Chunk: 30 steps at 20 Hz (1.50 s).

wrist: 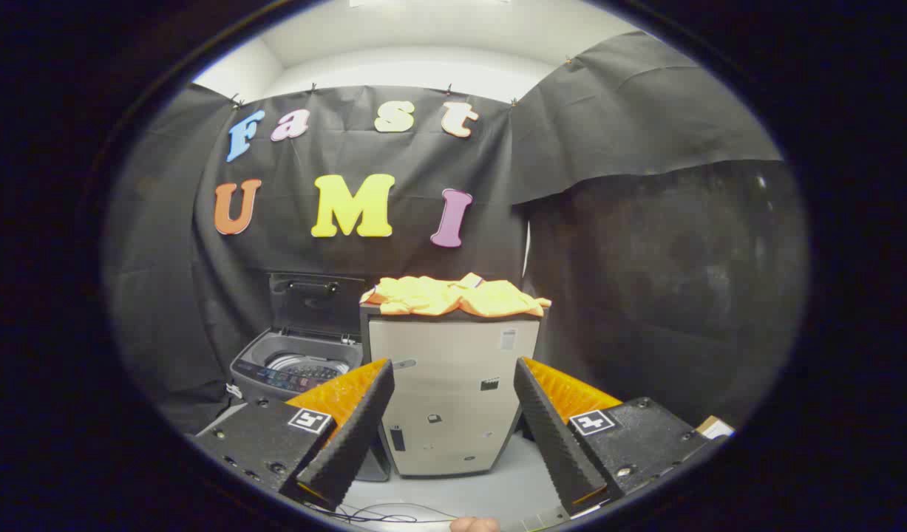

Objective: Put the clothes into the washing machine and then close the washing machine lid.

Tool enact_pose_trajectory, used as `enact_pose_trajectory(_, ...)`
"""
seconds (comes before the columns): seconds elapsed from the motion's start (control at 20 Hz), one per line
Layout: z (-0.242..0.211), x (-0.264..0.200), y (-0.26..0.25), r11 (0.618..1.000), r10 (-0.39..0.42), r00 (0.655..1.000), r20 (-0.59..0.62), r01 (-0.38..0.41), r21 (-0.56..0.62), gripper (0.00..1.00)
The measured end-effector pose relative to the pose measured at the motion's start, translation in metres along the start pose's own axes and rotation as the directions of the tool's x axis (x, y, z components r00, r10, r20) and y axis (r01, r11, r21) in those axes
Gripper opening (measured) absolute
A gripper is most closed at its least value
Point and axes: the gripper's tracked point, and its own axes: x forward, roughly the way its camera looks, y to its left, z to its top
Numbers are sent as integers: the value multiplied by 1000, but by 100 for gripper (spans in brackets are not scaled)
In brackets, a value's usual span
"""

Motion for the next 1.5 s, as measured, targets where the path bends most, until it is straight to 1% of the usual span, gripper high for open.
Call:
enact_pose_trajectory(0.4, -2, -7, 10, 1000, 28, 1000, 1, -28, -15, 100)
enact_pose_trajectory(0.8, -6, -8, 7, 1000, 18, 1000, -4, -18, -10, 100)
enact_pose_trajectory(1.5, 1, 0, 16, 1000, 17, 1000, -2, -18, -14, 100)
